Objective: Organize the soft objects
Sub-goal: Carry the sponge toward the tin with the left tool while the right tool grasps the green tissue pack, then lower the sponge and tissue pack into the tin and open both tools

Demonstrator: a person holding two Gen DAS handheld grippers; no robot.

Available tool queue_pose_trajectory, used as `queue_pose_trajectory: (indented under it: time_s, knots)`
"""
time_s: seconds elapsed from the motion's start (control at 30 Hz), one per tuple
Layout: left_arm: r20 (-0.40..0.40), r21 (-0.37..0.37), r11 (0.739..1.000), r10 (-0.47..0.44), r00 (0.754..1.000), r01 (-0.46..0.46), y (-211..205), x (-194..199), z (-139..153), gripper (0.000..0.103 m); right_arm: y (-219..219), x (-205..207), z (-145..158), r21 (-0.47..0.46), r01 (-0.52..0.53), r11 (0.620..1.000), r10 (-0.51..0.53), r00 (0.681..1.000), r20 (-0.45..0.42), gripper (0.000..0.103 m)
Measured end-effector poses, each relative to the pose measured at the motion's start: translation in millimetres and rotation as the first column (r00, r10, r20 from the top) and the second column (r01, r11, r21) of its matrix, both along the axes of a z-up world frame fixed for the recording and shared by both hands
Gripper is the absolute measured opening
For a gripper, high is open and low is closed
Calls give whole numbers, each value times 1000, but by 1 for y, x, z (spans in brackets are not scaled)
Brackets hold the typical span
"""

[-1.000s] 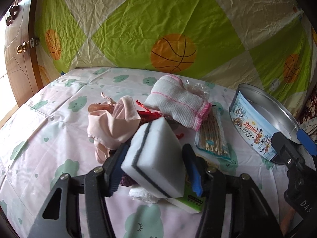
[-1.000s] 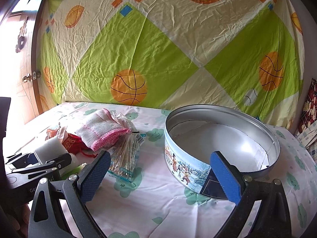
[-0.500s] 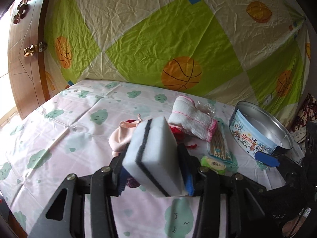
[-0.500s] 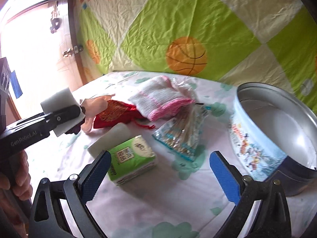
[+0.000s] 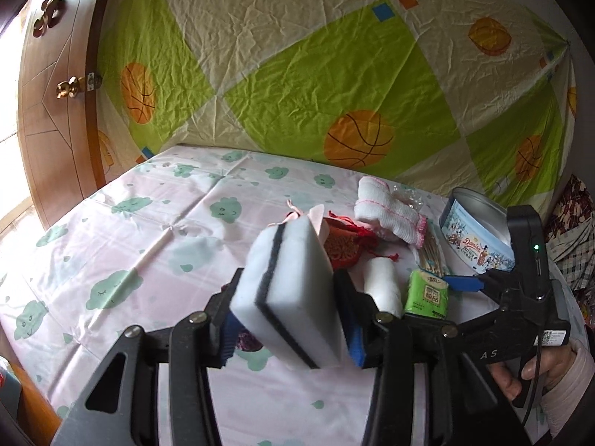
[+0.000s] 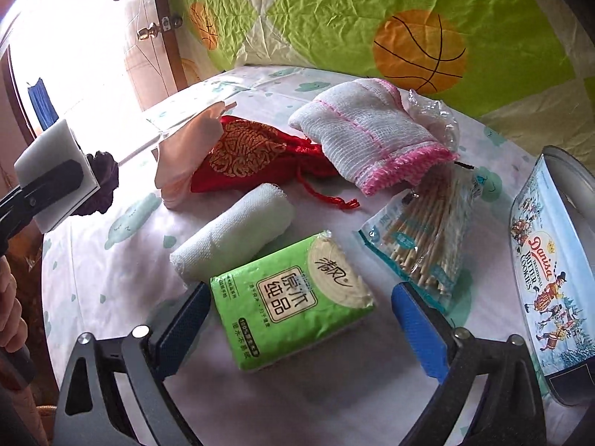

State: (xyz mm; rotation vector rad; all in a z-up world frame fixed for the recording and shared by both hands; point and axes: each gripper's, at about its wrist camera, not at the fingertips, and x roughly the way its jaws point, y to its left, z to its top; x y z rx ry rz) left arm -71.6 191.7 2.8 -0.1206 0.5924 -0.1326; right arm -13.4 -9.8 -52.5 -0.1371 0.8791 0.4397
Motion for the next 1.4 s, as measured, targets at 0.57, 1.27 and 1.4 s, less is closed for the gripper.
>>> queue_pose_trajectory:
  time_s: [0.57, 1.27, 1.4]
  knots:
    - [52, -8, 998, 60, 997, -59, -33, 10, 15, 46, -126, -44, 88, 348, 232, 908, -345, 886, 311, 79]
    - [148, 107, 977, -201, 968, 187, -210, 47, 43, 46, -254, -56, 93, 244, 581, 776, -624, 650, 435, 79]
    - [160, 123, 964, -254, 954, 236, -247, 53, 45, 46, -278, -51, 86, 230, 633, 739, -664, 625, 410, 79]
